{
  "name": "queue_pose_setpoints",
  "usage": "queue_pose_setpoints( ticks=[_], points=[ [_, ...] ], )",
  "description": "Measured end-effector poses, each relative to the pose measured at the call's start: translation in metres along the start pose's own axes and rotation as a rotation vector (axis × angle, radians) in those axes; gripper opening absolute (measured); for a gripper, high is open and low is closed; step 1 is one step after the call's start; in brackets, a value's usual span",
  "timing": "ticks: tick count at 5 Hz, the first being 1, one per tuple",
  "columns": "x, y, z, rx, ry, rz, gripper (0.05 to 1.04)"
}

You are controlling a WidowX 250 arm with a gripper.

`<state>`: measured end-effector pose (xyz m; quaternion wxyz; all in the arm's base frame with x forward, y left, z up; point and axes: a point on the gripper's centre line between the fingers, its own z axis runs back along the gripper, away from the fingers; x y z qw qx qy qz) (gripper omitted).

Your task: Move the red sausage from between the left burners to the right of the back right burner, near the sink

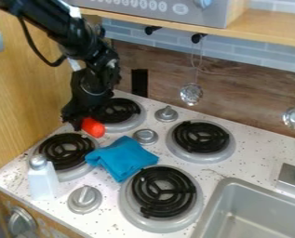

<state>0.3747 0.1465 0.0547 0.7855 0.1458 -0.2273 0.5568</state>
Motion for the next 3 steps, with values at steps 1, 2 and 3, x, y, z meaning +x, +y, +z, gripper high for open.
queue_pose_setpoints(
  ticks=[1, 2, 3],
  points=[
    [-0.016, -0.002, 0.026, -0.087, 0.026, -0.169, 0.555],
    [-0.045, -0.023, 0.039, -0.186, 0.016, -0.394, 0.554],
    [-0.091, -0.057, 0.058, -0.313, 0.012, -0.642, 0.553]
  ],
)
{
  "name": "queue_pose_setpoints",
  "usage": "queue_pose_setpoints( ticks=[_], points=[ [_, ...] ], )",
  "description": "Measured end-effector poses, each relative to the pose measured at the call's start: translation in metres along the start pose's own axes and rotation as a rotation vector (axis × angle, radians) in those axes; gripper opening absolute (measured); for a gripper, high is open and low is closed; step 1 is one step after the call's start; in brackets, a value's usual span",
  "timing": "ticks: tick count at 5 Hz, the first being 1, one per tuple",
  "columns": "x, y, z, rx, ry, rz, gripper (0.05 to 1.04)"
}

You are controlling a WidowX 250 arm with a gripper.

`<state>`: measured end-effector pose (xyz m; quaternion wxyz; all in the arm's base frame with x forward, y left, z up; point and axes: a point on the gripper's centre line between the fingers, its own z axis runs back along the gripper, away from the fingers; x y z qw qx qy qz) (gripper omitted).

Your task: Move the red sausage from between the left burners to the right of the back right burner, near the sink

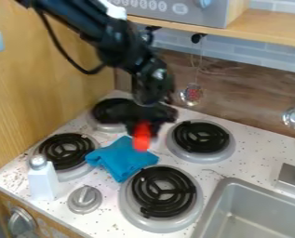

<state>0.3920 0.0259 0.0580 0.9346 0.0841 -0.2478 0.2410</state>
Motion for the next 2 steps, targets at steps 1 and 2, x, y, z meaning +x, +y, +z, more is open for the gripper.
queue_pose_setpoints(
  ticks=[1, 2],
  points=[
    [-0.011, -0.037, -0.008, -0.04, 0.03, -0.095, 0.553],
    [-0.024, -0.082, -0.013, -0.086, 0.06, -0.179, 0.553]
  ],
)
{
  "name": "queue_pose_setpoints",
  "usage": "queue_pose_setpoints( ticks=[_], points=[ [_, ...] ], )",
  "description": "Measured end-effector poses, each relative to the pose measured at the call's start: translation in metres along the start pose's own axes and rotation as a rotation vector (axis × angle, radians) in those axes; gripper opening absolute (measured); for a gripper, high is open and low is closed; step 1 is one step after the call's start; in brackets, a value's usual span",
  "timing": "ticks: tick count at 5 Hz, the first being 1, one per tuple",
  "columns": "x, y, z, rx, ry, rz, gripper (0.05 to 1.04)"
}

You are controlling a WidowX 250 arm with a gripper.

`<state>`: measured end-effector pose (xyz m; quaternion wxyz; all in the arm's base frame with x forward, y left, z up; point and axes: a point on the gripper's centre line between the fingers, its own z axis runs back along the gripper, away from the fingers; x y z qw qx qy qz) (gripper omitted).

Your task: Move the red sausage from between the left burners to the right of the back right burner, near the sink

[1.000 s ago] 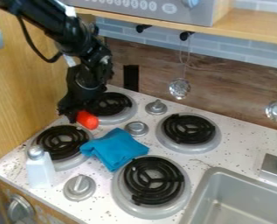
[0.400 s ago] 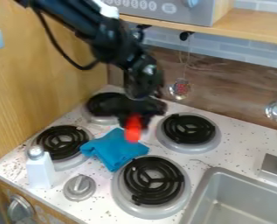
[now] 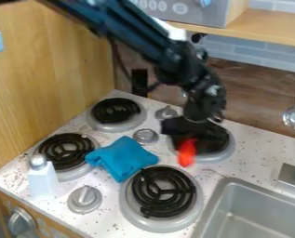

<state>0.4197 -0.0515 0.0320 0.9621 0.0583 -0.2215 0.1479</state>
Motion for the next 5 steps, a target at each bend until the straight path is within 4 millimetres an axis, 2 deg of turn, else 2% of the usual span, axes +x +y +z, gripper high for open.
queue_pose_setpoints(
  ticks=[3, 4, 5],
  points=[
    [0.014, -0.047, -0.038, -0.151, -0.022, -0.216, 0.554],
    [0.021, -0.065, -0.04, -0.2, -0.066, -0.286, 0.551],
    [0.025, -0.075, -0.043, -0.218, -0.079, -0.302, 0.598]
  ],
)
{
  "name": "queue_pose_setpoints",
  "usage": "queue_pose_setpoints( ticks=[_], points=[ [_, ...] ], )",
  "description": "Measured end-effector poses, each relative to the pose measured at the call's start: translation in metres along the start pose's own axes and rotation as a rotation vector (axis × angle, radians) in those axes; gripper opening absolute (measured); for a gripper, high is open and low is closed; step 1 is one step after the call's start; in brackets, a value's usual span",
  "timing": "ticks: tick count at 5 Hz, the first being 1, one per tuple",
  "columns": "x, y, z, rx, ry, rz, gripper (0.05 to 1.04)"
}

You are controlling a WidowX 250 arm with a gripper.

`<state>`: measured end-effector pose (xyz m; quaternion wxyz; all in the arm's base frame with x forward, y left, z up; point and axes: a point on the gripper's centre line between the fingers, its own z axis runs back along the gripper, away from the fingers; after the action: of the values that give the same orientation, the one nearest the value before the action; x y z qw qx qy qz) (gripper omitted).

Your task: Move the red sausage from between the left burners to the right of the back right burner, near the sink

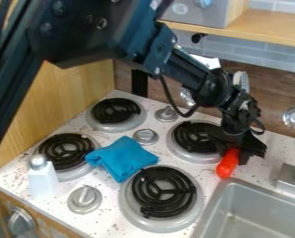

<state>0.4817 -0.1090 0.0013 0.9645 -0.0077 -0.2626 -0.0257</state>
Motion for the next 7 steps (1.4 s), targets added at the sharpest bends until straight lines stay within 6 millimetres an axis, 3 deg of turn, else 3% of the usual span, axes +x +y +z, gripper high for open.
queue_pose_setpoints(
  ticks=[1, 2, 3, 4, 5, 6, 7],
  points=[
    [-0.005, -0.004, -0.005, -0.026, 0.023, -0.004, 0.821],
    [-0.013, -0.005, -0.002, -0.043, 0.017, -0.009, 0.971],
    [-0.028, 0.009, 0.016, -0.056, 0.019, 0.01, 0.991],
    [-0.025, 0.029, 0.063, -0.088, -0.048, 0.028, 0.991],
    [-0.038, 0.049, 0.112, -0.157, -0.064, 0.035, 0.992],
    [-0.064, 0.074, 0.154, -0.188, -0.034, 0.08, 0.992],
    [-0.094, 0.091, 0.19, -0.087, 0.063, 0.022, 0.992]
  ],
)
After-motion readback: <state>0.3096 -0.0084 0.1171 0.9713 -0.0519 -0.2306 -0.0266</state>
